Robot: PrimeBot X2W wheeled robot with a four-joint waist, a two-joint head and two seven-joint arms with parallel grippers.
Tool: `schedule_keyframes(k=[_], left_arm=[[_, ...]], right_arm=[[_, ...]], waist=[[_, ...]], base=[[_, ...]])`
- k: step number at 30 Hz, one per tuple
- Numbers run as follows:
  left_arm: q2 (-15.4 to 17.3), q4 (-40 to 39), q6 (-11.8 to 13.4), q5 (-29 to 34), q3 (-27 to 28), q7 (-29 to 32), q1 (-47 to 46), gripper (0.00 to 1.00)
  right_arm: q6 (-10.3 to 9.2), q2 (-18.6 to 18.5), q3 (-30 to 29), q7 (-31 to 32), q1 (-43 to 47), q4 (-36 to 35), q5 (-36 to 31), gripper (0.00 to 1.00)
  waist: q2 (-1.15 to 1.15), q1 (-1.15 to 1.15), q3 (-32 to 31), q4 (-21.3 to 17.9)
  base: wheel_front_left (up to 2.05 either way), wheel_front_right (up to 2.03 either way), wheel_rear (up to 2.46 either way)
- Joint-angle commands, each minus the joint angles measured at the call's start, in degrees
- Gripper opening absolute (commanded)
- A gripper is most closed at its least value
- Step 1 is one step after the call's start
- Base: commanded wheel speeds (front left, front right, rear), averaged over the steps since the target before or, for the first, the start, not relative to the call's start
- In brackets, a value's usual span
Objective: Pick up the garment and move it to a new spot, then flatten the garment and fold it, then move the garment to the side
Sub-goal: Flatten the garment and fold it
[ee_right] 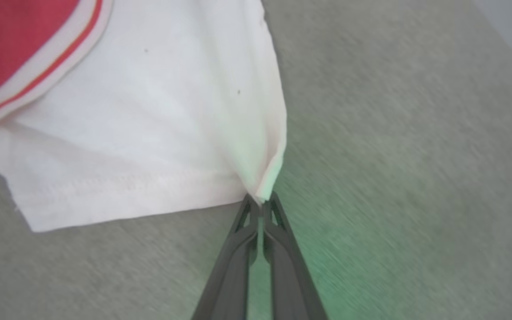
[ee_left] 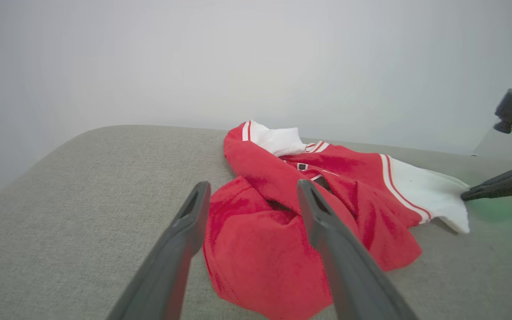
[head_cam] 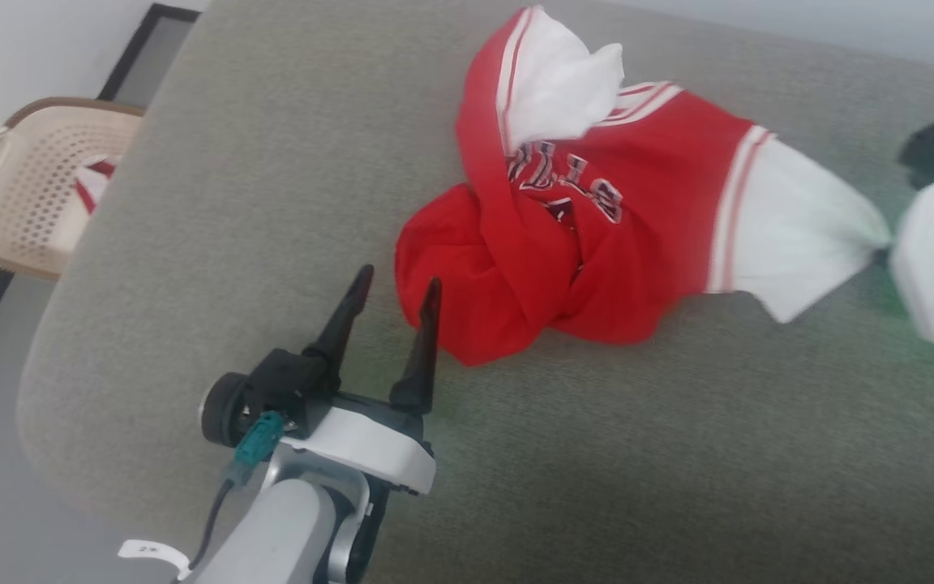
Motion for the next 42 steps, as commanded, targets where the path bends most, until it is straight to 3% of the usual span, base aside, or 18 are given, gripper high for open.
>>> schedule_keyframes(k=[1,11,14,17,20,21,22,27,30,33,37,42], left_arm=[[-0.10,-0.58,-0.12,0.40,0.62,-0.25,0.87,1.00],[0.93,-4.46,-0.21,2.52,1.12,0.11,2.56,1.00],[1.32,-6.19,-0.39,2.62,0.79,1.01,2.07,1.00],[1.74,-7.45,-0.59,2.36,0.58,1.92,1.68,1.00],[3.33,-8.57,-1.67,3.06,-0.06,3.80,-0.09,1.00],[3.89,-8.79,-2.28,3.43,-0.65,4.68,-1.11,1.00],[4.51,-8.95,-2.95,4.20,-1.40,5.72,-2.36,1.00],[6.31,-8.43,-8.64,6.97,-5.76,13.01,-12.17,1.00],[6.74,-5.70,-12.96,7.09,-8.40,19.14,-19.40,1.00],[7.66,-0.87,-15.71,6.78,-11.06,24.20,-27.41,1.00],[7.85,8.00,-16.75,0.95,-16.62,31.48,-36.63,1.00],[8.04,16.99,-16.80,-14.63,-25.51,42.46,-46.88,1.00]], right_arm=[[-0.12,-1.75,0.05,-1.05,0.54,-0.34,0.61,0.00],[-0.12,-18.36,0.45,-4.92,7.08,-1.93,5.94,0.00],[-0.12,-21.31,0.07,-7.25,9.24,-0.90,7.33,0.00],[-0.12,-21.80,-0.50,-9.12,9.66,-0.26,7.60,0.00],[-0.12,-20.04,-1.96,-13.50,9.11,1.06,6.83,0.00],[-0.12,-18.91,-3.37,-15.98,8.67,2.02,7.64,0.43],[-0.12,-17.89,-4.60,-18.40,8.57,2.67,8.28,1.00],[-0.11,-15.61,-9.37,-32.22,11.54,2.63,9.94,1.00],[-0.11,-14.23,-12.43,-40.54,13.34,1.09,10.72,1.00],[-0.11,-11.38,-15.65,-46.93,14.89,-1.23,11.29,1.00],[-0.11,-6.40,-21.55,-49.48,16.39,-5.22,8.00,1.00],[-0.10,2.02,-31.62,-49.56,21.63,-10.43,0.26,1.00]], waist=[[0.00,0.00,-0.04,-0.89],[0.00,0.00,0.47,-3.55],[0.00,0.00,0.59,-4.41],[0.00,0.00,0.57,-5.25],[0.00,0.00,0.39,-6.86],[0.00,0.00,0.25,-7.39],[0.00,0.00,0.09,-7.88],[0.00,0.00,-0.53,-11.24],[0.00,0.00,-0.11,-14.89],[0.00,0.00,0.78,-19.38],[0.00,0.00,2.43,-25.17],[0.00,0.00,4.17,-30.85]], base=[[0.00,0.00,0.00],[0.00,0.00,0.00],[0.00,0.00,0.00],[0.00,0.00,0.00],[0.00,0.00,0.00],[0.00,0.00,0.00],[0.00,0.00,0.00],[0.00,0.00,0.00],[0.00,0.00,0.00],[0.00,0.00,0.00],[0.00,0.00,0.00],[0.00,0.00,0.00]])
